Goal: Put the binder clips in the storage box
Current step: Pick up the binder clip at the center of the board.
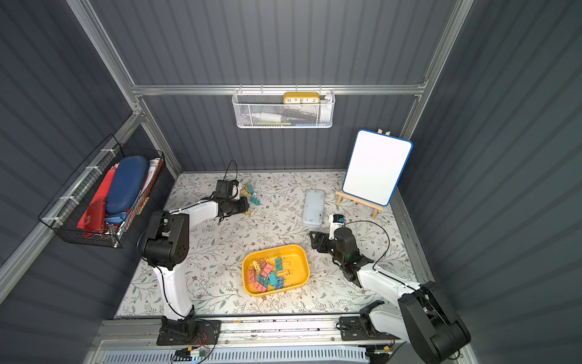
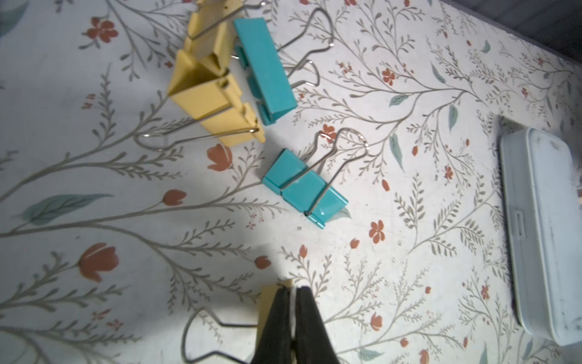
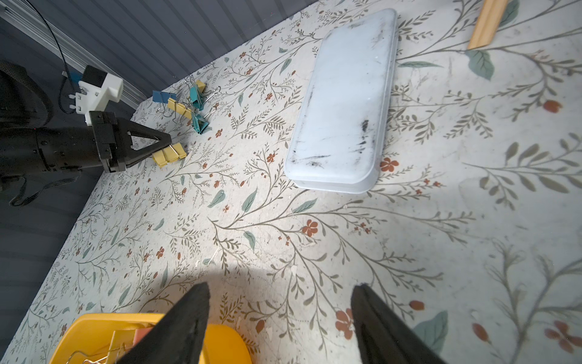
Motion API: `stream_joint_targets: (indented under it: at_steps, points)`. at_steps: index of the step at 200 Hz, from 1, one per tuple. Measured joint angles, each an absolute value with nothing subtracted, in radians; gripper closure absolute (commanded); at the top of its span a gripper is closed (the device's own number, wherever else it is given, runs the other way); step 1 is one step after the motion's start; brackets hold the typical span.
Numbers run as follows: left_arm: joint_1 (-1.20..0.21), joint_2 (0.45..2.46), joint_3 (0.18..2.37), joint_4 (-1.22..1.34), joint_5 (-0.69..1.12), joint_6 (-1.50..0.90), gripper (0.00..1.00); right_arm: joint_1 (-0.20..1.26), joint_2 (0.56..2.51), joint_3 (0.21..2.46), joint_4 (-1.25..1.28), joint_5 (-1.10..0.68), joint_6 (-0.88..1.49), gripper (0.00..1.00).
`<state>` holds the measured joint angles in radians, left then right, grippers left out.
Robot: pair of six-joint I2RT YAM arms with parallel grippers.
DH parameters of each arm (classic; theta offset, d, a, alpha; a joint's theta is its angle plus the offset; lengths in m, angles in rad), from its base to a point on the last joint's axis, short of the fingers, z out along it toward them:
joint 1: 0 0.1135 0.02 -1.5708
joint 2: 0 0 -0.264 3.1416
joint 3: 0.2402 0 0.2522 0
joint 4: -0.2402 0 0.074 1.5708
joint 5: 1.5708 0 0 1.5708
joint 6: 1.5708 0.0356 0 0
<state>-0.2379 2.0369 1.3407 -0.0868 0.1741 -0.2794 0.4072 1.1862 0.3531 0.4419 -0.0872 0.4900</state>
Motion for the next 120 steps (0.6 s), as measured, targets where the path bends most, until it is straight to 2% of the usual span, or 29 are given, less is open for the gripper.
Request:
stream_joint_targets:
  at_steps: [37,71,91,120]
  points:
    - [-0.236,2.011,1.31,-0.079,0.223,-0.285,1.0,0.407,1.186,0.353,0.442,-0.087,0.49,0.25]
    - [-0.265,1.848,1.251,-0.096,0.214,-0.362,1.0,0.408,1.186,0.353,0.442,-0.087,0.49,0.25]
    - [-0.377,1.697,1.242,-0.102,0.143,-0.4,1.0,0.407,1.186,0.353,0.442,-0.087,0.49,0.24]
    - [-0.637,1.501,1.226,-0.097,0.08,-0.458,1.0,0.407,1.186,0.353,0.442,-0.086,0.489,0.24]
